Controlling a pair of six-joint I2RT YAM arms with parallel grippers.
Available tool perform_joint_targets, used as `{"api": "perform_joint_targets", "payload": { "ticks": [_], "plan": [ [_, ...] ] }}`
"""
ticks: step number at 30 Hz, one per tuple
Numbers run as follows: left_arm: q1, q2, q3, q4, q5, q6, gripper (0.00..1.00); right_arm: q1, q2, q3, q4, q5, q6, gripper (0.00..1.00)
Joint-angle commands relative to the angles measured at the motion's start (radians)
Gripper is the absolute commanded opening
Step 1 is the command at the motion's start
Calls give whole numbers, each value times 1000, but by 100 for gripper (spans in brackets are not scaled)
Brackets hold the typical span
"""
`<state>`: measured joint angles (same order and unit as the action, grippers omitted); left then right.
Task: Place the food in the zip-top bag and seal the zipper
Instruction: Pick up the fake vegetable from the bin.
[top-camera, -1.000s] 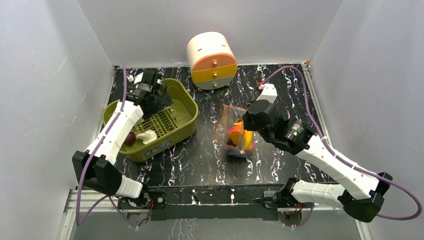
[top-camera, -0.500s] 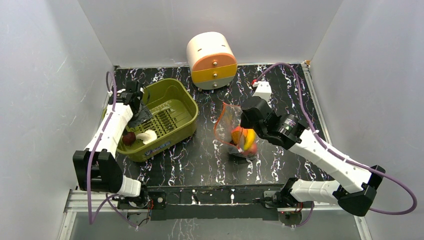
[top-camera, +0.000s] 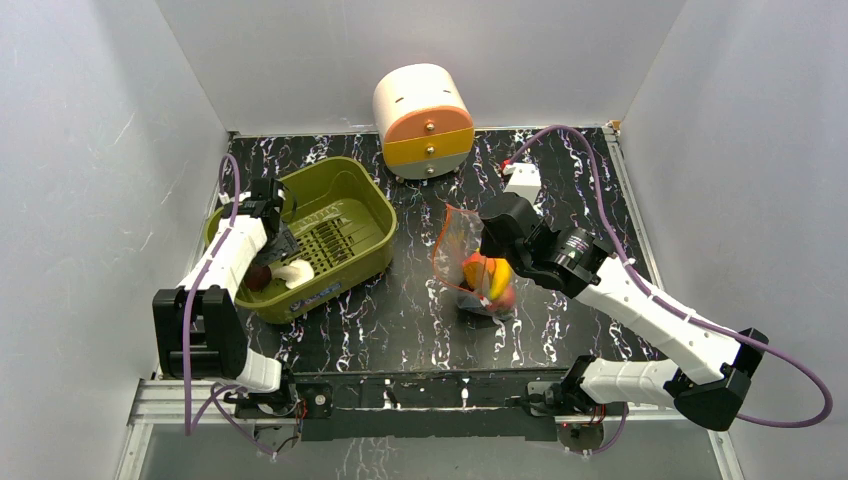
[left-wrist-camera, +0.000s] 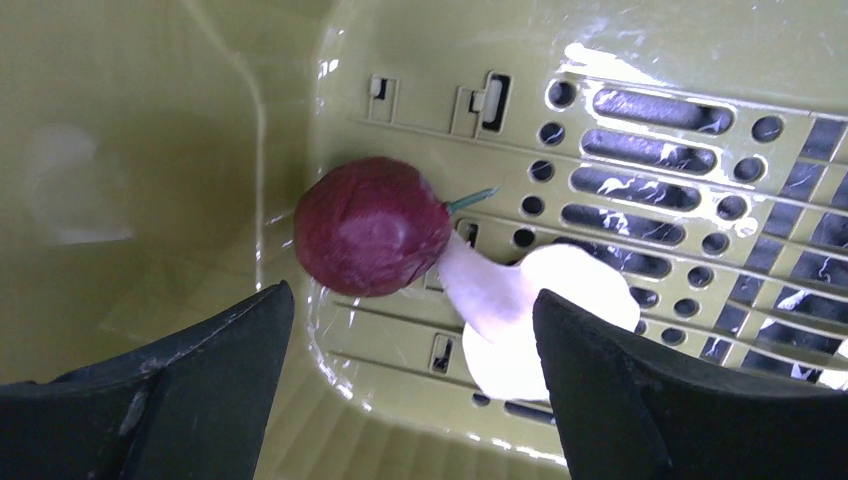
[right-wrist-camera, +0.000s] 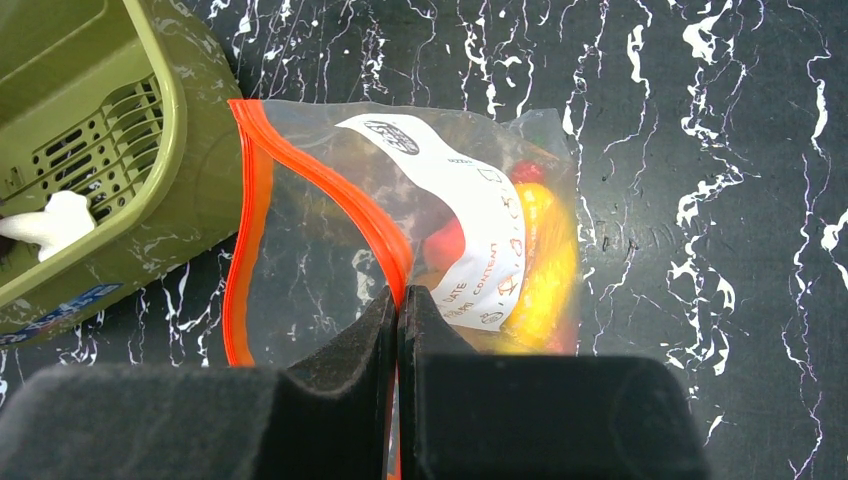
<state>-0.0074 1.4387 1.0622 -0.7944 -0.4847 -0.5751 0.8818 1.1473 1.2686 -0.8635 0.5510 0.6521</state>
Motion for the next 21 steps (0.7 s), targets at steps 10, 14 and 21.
{"api": "perform_joint_targets", "payload": {
  "ticks": [10,14,21],
  "plan": [
    [10,108,-28,233,17,30,77,2,-6,51,6,42,1,0],
    [10,104,-24,280,67,22,78,2,1,54,2,38,-1,0],
    [10,96,77,246,87,47,80,1,22,50,26,12,-21,0]
  ]
}}
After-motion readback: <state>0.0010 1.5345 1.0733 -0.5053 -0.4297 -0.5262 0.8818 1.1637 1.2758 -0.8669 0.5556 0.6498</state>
